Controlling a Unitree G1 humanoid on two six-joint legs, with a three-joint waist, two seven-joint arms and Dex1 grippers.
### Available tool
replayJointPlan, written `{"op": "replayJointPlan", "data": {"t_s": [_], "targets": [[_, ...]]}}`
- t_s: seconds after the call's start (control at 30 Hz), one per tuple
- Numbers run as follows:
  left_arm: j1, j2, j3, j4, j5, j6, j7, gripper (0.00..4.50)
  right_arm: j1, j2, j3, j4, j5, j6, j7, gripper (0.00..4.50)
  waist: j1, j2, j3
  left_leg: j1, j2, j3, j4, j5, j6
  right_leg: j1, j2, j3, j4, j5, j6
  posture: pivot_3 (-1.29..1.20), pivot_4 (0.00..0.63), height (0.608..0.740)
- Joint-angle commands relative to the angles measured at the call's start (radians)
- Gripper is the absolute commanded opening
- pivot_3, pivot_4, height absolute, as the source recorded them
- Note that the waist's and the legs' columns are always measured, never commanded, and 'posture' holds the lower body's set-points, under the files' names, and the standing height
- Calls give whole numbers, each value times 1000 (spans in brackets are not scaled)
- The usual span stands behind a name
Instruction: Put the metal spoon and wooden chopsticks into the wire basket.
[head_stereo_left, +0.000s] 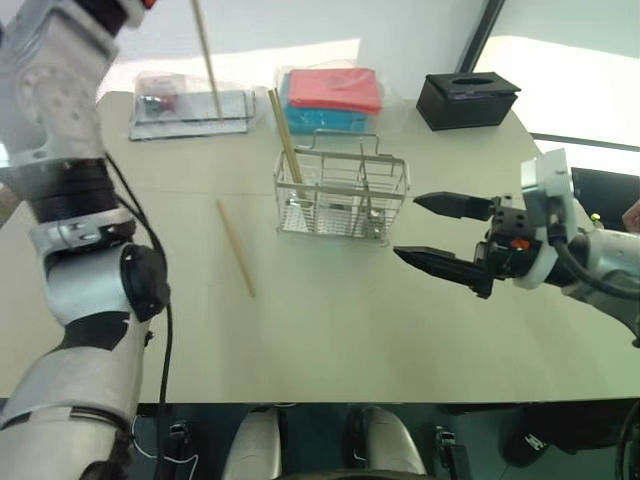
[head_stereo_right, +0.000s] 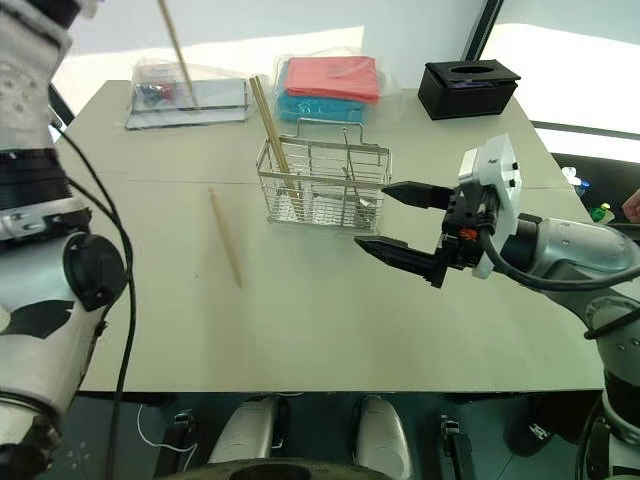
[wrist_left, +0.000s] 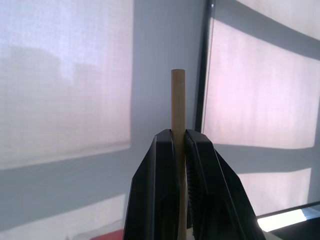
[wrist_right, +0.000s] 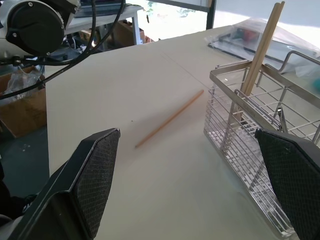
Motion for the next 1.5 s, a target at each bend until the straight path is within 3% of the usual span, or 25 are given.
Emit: {"op": "replayJointPlan", "data": {"t_s": [0.03,0.37,0.7,0.8,1.0,1.03,1.37,1.5], "targets": [[-18,-49,-18,20,11,-73,26,29,6,10,-28,-46,21,-28,-25,4500,-1,0,0,0,0,0,0,0,0,0,0,0,0,0,0,0,150,703],[87,-183,-143,142,111,-222,-2,29,78,24,-82,-101,66,-35,-113,4500,0,0,0,0,0,0,0,-1,1,-1,1,0,0,0,0,0,150,703],[158,-231,-144,187,119,-247,9,29,62,45,-19,-99,25,-86,-139,4500,-3,0,0,-1,0,0,0,-1,2,-2,1,0,0,0,0,0,150,703],[177,-240,-131,167,98,-220,22,1174,43,60,10,-85,0,-103,-136,4500,-2,0,0,-1,0,-1,0,-1,2,-2,1,0,0,0,0,0,150,703],[204,-229,-132,60,81,-152,45,4242,27,59,30,-59,-16,-117,-100,4500,1,-1,1,-2,0,-1,0,-1,2,-2,1,0,0,0,0,0,150,703],[206,-225,-131,43,77,-139,49,4447,26,58,30,-55,-17,-117,-94,4500,0,-1,1,-2,0,-1,0,-1,3,-2,1,0,-1,0,0,0,150,703],[174,-136,-85,-132,13,14,93,4447,-21,69,72,-2,-57,-128,-43,4500,-3,0,1,-1,0,-1,0,-1,3,-2,1,0,0,0,0,0,150,703],[41,-10,10,-178,-60,108,133,4447,-52,70,99,16,-71,-130,-12,4500,-4,-1,3,-2,0,-1,0,-1,3,-2,2,0,0,0,0,0,150,703]]}}
